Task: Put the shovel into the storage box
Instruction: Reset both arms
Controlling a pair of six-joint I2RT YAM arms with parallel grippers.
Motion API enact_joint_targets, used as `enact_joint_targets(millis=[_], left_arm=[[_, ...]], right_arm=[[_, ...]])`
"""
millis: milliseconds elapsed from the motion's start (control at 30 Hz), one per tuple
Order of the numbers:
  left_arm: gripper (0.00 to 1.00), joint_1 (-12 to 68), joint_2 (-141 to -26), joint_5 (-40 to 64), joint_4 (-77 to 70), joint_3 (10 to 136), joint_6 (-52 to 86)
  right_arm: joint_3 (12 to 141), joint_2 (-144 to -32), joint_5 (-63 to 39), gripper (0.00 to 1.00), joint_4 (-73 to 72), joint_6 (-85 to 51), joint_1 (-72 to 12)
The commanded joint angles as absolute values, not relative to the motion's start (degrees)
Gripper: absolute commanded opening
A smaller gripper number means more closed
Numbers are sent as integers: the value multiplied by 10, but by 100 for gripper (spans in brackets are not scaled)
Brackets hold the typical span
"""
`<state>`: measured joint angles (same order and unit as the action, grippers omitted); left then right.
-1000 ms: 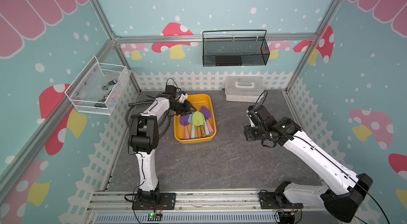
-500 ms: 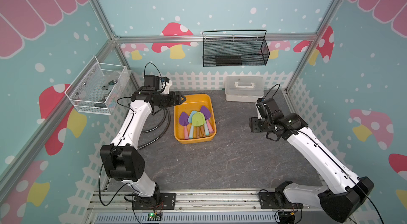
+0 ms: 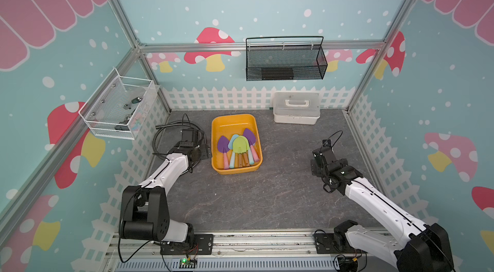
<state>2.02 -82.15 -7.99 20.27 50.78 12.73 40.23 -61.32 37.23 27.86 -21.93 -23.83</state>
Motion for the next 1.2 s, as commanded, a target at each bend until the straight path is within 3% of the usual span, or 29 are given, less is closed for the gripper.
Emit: enact_joint_targets(millis=[0,167,300,600,700,867,933,1167], left_arm=[[92,19,-818,-156,3,460,84],[92,6,-859,-153,-202,368,69],[91,5,-863,-155,-273,343,68],[90,-1,-852,-91,-505,211,53],[99,-1,-883,-122,-598,182,63],[99,7,-868,-106,-491,221,50],[99,9,-882,-109,-527,215,43],[99,9,-883,-111,-512,223,47]], right_arm=[[361,-608,412,99,123,-161,-214],[266,-599,372,99,-73,-117,-145],[233,-613,295,99,-164,-92,-98],[192,-740,200,99,-406,-58,-37],[222,-797,169,99,-434,-26,-32],[196,-838,149,99,-510,-19,-31],[184,-877,151,99,-576,-19,-28],[192,-876,135,99,-561,-22,-20]])
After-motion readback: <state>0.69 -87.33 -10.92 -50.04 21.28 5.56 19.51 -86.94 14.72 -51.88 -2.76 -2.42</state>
